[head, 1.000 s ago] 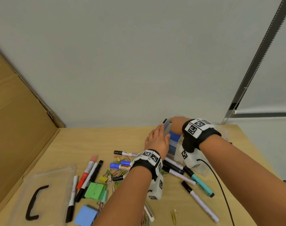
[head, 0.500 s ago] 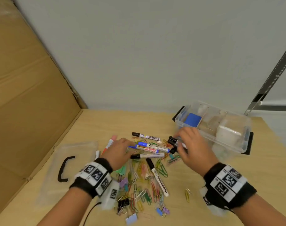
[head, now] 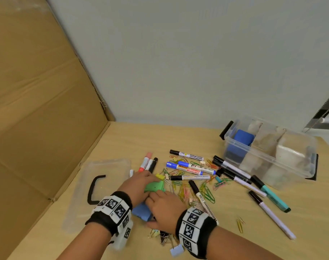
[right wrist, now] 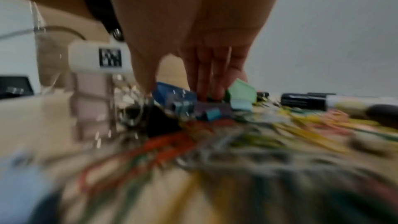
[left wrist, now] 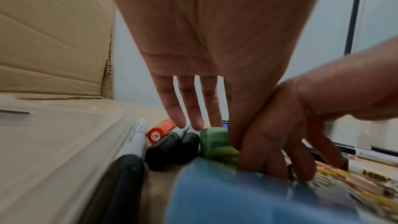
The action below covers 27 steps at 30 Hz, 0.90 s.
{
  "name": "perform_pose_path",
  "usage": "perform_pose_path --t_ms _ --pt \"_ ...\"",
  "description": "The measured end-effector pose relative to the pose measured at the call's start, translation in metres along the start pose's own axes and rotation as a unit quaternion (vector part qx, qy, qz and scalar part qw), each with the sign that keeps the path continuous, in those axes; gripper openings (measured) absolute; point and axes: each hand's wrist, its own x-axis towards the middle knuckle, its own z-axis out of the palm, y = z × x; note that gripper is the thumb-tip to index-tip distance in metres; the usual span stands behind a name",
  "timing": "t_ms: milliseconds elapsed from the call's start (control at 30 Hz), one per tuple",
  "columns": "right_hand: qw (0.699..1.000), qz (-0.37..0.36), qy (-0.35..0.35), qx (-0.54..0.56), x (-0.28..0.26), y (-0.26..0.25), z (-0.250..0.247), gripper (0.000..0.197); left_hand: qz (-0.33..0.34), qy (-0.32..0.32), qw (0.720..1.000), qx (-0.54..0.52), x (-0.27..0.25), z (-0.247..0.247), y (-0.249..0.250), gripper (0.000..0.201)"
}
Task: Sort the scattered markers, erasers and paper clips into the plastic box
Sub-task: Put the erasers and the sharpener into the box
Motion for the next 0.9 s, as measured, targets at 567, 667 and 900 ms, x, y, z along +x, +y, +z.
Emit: perform_pose_path --t_ms 567,667,900 --pt "0.947 0.114 0.141 0.265 -0.064 0.037 -0.056 0.018 -0.039 0.022 0.998 -0.047 0.002 -0.007 0.013 0.040" --pt "0.924 0.147 0.192 0.295 -0.088 0.060 -0.086 0.018 -0.028 0.056 0.995 -0.079 -0.001 -0.008 0.023 0.048" --pt "0.859 0.289 0.376 0.194 -0.125 0.153 -0.158 0.020 -0.008 0.133 0.979 -0.154 -0.004 -0.009 0.062 0.050"
